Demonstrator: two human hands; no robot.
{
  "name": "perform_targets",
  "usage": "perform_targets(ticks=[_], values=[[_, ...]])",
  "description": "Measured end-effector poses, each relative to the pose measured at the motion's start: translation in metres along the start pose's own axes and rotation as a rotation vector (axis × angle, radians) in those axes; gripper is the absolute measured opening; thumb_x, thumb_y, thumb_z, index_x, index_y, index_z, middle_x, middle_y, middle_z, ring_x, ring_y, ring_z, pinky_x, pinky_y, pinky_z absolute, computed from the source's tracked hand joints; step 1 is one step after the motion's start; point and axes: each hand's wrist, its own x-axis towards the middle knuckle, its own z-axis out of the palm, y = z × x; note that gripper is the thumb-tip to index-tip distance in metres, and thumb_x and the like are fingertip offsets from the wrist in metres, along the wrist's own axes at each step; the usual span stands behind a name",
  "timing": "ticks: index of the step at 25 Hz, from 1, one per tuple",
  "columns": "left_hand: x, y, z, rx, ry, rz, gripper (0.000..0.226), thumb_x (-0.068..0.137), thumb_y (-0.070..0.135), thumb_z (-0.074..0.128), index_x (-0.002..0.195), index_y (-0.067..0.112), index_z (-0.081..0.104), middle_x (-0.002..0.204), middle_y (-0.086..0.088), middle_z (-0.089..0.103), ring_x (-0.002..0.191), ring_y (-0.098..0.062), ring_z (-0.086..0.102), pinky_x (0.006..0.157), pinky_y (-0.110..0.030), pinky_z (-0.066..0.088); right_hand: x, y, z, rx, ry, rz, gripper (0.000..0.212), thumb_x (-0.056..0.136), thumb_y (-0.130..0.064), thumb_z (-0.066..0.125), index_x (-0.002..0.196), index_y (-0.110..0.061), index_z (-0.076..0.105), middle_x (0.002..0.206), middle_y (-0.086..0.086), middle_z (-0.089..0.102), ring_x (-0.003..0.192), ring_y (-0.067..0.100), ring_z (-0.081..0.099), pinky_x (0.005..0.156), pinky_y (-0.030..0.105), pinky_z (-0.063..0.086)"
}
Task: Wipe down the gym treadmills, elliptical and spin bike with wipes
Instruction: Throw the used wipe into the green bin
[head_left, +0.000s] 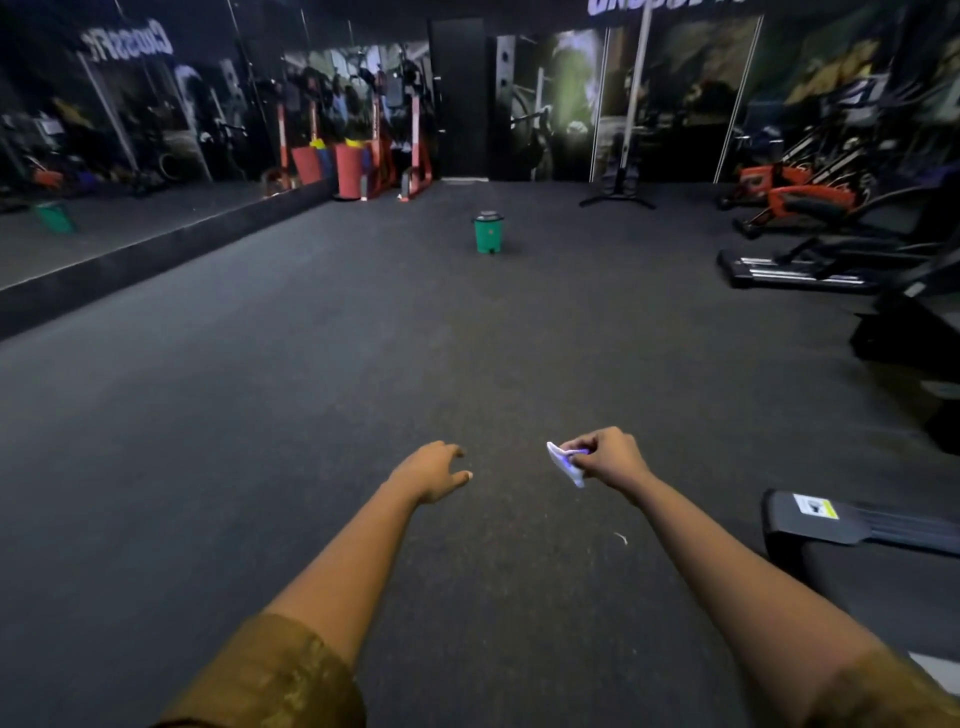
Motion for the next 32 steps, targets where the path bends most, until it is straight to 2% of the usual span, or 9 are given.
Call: perform_targets(ticks=[3,7,12,18,22,27,32], values=[[0.095,-0.004,-0.023,-0.001,-0.011,0.006,0.053,0.098,0.038,0.048,0.143,0.012,0.038,0.145,-0.013,0.040,0.132,-0.028,0.039,0.108,-0.038,0.034,0.096,-0.002,-0.005,-0.008,0.004,-0.014,0.025,0.076,-0.006,0.061,0.095,-0.014,0.075,0.088,0.010,0.073,0.079,0.007,0.061,0.060,0.018,0.041],[0.238,-0.018,-0.062,0.012,-0.009,0.034,0.053,0.097,0.038,0.049,0.142,0.012,0.039,0.145,-0.013,0.041,0.132,-0.028,0.040,0.108,-0.038,0.034,0.246,-0.011,-0.011,-0.026,0.011,-0.039,0.024,0.079,-0.009,0.059,0.096,-0.015,0.075,0.091,0.009,0.073,0.089,0.013,0.064,0.057,0.018,0.039],[0.409,-0.023,-0.132,0.038,-0.057,0.055,0.053,0.099,0.038,0.047,0.143,0.012,0.037,0.146,-0.012,0.038,0.132,-0.028,0.039,0.108,-0.039,0.034,0.413,-0.022,-0.034,-0.021,-0.005,0.017,0.022,0.082,-0.011,0.058,0.095,-0.015,0.075,0.093,0.007,0.072,0.083,0.013,0.062,0.062,0.021,0.041],[0.608,-0.021,-0.185,0.060,-0.083,0.093,0.053,0.098,0.038,0.047,0.143,0.012,0.038,0.147,-0.012,0.038,0.132,-0.028,0.039,0.109,-0.040,0.034,0.602,-0.004,-0.067,-0.060,0.008,0.056,0.022,0.084,-0.011,0.057,0.093,-0.018,0.076,0.093,0.006,0.073,0.088,0.017,0.065,0.072,0.029,0.051],[0.764,-0.022,-0.224,0.053,-0.072,0.083,0.054,0.098,0.039,0.048,0.144,0.013,0.036,0.148,-0.012,0.037,0.134,-0.028,0.038,0.109,-0.039,0.034,0.757,0.011,-0.088,-0.088,-0.003,0.043,0.023,0.086,-0.009,0.056,0.093,-0.017,0.076,0.094,0.006,0.073,0.085,0.016,0.065,0.063,0.024,0.045],[0.923,-0.022,-0.283,0.016,-0.090,0.026,0.056,0.098,0.037,0.048,0.146,0.012,0.033,0.151,-0.011,0.034,0.136,-0.028,0.035,0.111,-0.039,0.032,0.943,-0.006,-0.119,-0.196,-0.061,0.001,0.028,0.086,-0.006,0.052,0.096,-0.017,0.075,0.099,0.009,0.072,0.090,0.020,0.065,0.064,0.023,0.042],[1.083,-0.048,-0.333,0.005,-0.094,-0.044,0.056,0.099,0.037,0.047,0.146,0.010,0.033,0.151,-0.012,0.034,0.136,-0.028,0.035,0.111,-0.039,0.032,1.121,-0.037,-0.114,-0.200,-0.061,-0.024,0.021,0.089,-0.021,0.057,0.099,-0.014,0.074,0.100,0.012,0.071,0.093,0.025,0.066,0.072,0.027,0.048]])
